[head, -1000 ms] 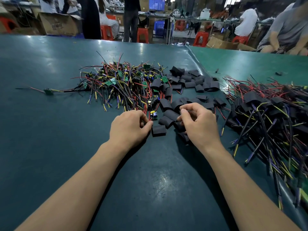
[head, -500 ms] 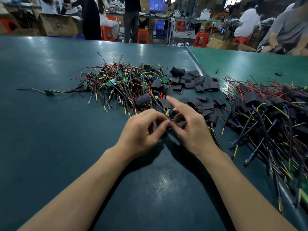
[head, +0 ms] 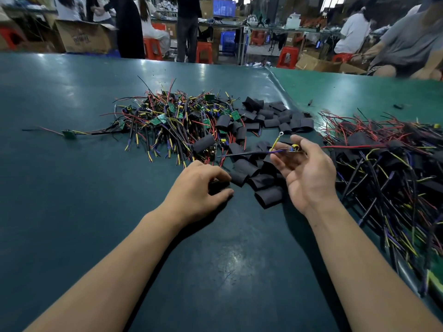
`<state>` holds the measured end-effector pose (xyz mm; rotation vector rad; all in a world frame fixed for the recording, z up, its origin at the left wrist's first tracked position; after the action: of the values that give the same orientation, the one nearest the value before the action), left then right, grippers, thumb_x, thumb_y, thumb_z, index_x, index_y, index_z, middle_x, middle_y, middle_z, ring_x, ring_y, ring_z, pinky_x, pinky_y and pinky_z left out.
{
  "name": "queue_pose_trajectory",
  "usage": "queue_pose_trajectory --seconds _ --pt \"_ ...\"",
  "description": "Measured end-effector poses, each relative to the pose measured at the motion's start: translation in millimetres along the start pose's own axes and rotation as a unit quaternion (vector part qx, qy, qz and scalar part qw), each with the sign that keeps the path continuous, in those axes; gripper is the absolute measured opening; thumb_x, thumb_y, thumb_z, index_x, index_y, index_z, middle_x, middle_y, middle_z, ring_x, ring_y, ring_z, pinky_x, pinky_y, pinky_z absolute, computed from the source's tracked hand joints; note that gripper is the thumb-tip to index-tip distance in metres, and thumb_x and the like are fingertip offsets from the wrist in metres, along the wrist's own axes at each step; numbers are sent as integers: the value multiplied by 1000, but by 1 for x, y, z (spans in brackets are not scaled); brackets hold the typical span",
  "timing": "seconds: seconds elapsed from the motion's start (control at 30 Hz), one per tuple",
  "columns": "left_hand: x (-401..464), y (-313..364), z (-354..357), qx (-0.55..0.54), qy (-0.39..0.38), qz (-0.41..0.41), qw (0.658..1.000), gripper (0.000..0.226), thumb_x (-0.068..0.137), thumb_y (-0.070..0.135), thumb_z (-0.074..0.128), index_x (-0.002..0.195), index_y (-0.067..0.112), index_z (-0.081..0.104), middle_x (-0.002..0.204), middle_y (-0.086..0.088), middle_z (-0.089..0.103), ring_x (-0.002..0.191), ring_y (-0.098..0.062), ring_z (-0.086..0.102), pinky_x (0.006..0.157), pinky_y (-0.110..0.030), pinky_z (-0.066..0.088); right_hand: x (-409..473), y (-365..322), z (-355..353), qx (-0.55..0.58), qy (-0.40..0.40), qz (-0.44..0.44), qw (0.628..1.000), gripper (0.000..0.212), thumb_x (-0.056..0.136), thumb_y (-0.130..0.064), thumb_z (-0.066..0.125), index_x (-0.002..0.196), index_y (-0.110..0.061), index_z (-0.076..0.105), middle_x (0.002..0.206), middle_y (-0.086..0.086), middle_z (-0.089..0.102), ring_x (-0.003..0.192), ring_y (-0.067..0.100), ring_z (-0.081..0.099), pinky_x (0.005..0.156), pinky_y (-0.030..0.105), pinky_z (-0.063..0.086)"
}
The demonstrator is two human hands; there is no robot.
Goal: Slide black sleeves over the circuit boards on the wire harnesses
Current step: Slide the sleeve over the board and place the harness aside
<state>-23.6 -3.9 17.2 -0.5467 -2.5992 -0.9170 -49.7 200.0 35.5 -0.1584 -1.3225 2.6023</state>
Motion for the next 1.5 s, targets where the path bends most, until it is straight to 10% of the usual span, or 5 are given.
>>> queue_pose_trajectory --seconds 0.67,0.87,1.23,1.5 --pt "1 -7 -10 -129 132 -48 982 31 85 18 76 112 9 64 101 3 69 92 -3 64 87 -10 48 -3 -10 1 65 -82 57 993 19 100 -34 48 97 -22 63 58 -5 53 39 2 36 38 13 32" --pt "1 -8 -9 -128 126 -42 983 25 88 16 73 111 12 65 94 11 69 92 2 66 85 -9 48 -7 -9 4 156 -152 124 968 19 87 -7 52 98 -7 67 115 9 72 77 13 71 57 17 55" --pt "0 -8 -8 -171 118 -20 978 34 85 18 76 115 19 61 103 12 68 97 -1 66 90 -20 52 -5 -5 5 -47 -105 -16 993 21 90 -21 57 108 -16 66 48 -5 32 38 7 25 42 16 19" --pt "0 -6 -10 -160 143 13 977 35 83 14 77 115 16 60 106 9 70 101 -3 65 89 -18 50 -5 -5 6 -23 -90 6 996 24 85 -29 60 101 -12 67 71 -1 51 61 13 60 57 22 54"
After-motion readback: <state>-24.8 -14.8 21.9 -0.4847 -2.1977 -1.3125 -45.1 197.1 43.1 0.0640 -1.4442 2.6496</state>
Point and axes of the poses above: each hand's wrist, its own x-axis towards the middle knuckle, its own z-axis out of the palm, y = z × x, the point moved 4 cm from there along x, towards the middle knuckle
